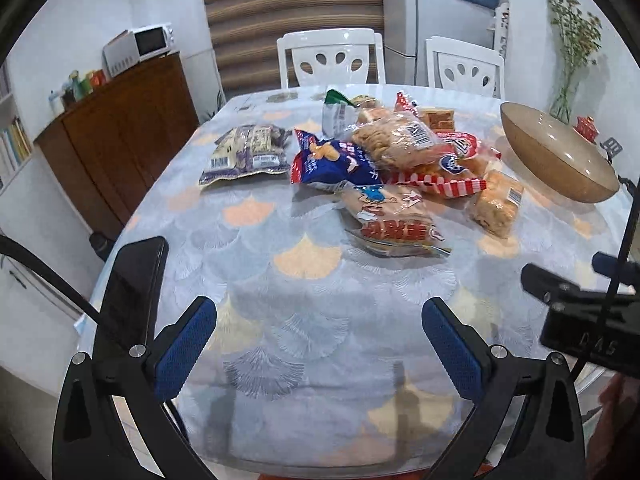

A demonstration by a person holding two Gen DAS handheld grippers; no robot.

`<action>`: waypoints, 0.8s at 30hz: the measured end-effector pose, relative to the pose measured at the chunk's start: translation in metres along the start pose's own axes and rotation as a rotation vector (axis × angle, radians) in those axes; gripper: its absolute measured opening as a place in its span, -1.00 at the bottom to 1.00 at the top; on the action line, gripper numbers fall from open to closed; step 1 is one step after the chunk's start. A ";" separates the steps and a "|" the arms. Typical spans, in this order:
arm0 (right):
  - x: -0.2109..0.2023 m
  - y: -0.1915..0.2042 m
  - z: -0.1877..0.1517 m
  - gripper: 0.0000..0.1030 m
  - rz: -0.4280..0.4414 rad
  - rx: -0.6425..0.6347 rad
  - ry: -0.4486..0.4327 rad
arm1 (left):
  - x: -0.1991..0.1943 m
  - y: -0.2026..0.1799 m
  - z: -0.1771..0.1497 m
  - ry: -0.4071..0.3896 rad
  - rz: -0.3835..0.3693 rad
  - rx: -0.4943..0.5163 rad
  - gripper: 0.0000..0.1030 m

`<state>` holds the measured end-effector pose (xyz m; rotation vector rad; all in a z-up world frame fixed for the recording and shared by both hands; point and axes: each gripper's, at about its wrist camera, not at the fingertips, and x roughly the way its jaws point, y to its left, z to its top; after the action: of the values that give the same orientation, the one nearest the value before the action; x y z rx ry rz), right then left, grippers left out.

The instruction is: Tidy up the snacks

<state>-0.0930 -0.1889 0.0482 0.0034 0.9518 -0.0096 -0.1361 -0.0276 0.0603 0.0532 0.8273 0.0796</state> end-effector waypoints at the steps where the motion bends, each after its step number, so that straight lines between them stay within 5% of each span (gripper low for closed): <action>1: -0.006 -0.003 0.000 1.00 0.001 0.003 0.005 | 0.000 0.000 0.000 0.005 -0.014 -0.004 0.99; 5: 0.004 -0.009 0.006 1.00 0.008 0.009 0.038 | 0.008 0.001 0.001 0.044 -0.073 -0.029 0.99; 24: 0.003 -0.027 0.015 1.00 0.063 -0.026 0.095 | -0.003 -0.011 0.024 -0.007 -0.091 0.105 0.99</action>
<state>-0.0792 -0.2156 0.0547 0.0104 1.0459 0.0617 -0.1202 -0.0391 0.0778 0.1143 0.8252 -0.0500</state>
